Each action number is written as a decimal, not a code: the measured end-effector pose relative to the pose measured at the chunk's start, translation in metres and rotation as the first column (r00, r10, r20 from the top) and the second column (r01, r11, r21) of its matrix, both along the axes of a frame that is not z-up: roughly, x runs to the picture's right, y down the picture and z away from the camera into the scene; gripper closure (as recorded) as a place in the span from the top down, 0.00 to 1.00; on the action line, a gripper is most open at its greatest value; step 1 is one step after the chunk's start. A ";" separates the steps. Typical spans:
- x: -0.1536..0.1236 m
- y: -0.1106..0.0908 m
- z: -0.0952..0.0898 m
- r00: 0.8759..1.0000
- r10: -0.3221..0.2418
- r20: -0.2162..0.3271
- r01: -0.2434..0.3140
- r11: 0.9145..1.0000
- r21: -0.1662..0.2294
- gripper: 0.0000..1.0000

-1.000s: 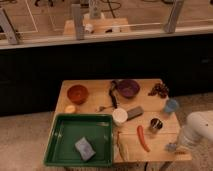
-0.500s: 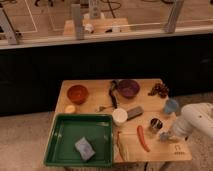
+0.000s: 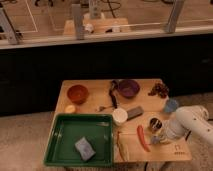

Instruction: Wipe table surface with towel

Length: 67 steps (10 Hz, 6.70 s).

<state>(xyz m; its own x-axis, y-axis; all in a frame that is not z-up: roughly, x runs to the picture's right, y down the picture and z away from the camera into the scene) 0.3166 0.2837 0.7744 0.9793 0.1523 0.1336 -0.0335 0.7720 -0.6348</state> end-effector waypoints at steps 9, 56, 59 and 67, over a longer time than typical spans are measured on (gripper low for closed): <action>0.057 0.048 -0.039 0.995 0.030 -0.099 -0.037 0.997 -0.075 0.09; 0.029 0.041 -0.021 0.998 -0.006 0.060 0.012 0.996 -0.086 0.09; 0.060 0.024 -0.005 1.000 -0.006 -0.003 0.006 0.998 -0.070 0.09; 0.051 -0.023 0.043 1.000 0.013 0.006 -0.013 1.000 0.024 0.09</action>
